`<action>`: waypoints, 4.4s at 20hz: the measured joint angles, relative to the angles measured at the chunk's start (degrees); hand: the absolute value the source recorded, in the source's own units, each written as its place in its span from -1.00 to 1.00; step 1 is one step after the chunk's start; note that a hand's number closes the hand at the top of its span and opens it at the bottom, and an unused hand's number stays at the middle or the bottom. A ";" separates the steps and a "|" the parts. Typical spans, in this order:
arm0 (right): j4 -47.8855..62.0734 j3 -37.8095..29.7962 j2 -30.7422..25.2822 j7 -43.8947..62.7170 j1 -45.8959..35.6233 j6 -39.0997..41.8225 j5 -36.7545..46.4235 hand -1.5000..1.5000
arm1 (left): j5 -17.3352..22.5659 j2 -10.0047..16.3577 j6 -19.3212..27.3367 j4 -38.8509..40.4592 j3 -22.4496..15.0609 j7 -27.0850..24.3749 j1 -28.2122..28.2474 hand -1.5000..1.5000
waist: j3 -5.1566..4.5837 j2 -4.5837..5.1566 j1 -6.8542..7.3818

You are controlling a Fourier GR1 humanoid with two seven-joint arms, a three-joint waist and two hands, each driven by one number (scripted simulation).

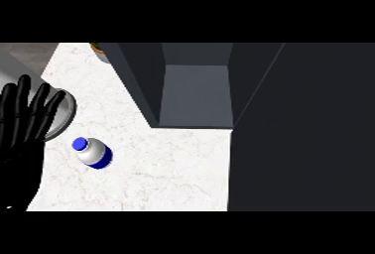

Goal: Pick up the bottled water, place it into the cabinet and close the cabinet

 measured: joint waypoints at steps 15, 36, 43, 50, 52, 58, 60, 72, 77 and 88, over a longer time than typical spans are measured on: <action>-14.34 3.29 -2.20 6.01 19.80 9.33 -10.48 -1.00 | -1.63 -5.71 10.13 -14.21 -2.60 12.89 14.44 -1.00 | 0.41 -1.06 -0.87; -19.48 4.30 -1.68 -0.81 37.99 17.24 -11.01 -1.00 | -2.98 -5.77 12.84 -21.00 -10.51 9.84 29.69 -1.00 | 0.40 -1.11 -1.26; -19.59 3.57 -1.84 -5.91 43.46 20.30 -10.70 -1.00 | -0.52 -5.90 12.69 -16.11 -7.20 6.88 29.93 -1.00 | 0.38 -1.07 -1.57; -19.71 3.98 -1.56 -9.42 47.45 22.27 -10.39 -1.00 | 4.99 -6.29 11.67 -5.06 -1.26 2.01 25.93 -1.00 | 0.33 -0.97 -1.60; -19.90 3.85 -1.90 -10.42 48.90 23.03 -10.35 -1.00 | 6.16 -5.87 10.66 -1.41 0.58 0.26 25.11 -1.00 | 0.32 -0.97 -1.70; -20.04 3.55 -2.19 -13.19 52.18 24.58 -10.18 -1.00 | 7.84 -4.84 8.40 10.33 4.53 -4.61 21.21 -1.00 | 0.32 -0.91 -1.85; -20.18 4.42 -1.94 -13.79 53.62 24.89 -10.02 -1.00 | 8.10 -4.67 7.56 13.55 5.39 -6.46 20.69 -1.00 | 0.31 -0.91 -1.82; -19.99 1.54 -2.66 -21.00 60.61 28.55 -9.71 -1.00 | 10.19 -2.77 3.31 39.00 11.90 -18.26 9.39 -1.00 | 0.30 -0.82 -2.08; -19.99 1.16 -2.59 -21.32 60.79 28.73 -9.62 -1.00 | 9.61 -3.24 2.85 47.05 12.92 -23.60 6.60 -1.00 | 0.31 -0.77 -1.70; -19.81 -1.50 -2.64 -25.96 64.79 31.32 -9.73 -1.00 | 10.36 -1.14 0.00 67.12 17.75 -35.32 -1.39 -1.00 | 0.28 -0.73 -2.07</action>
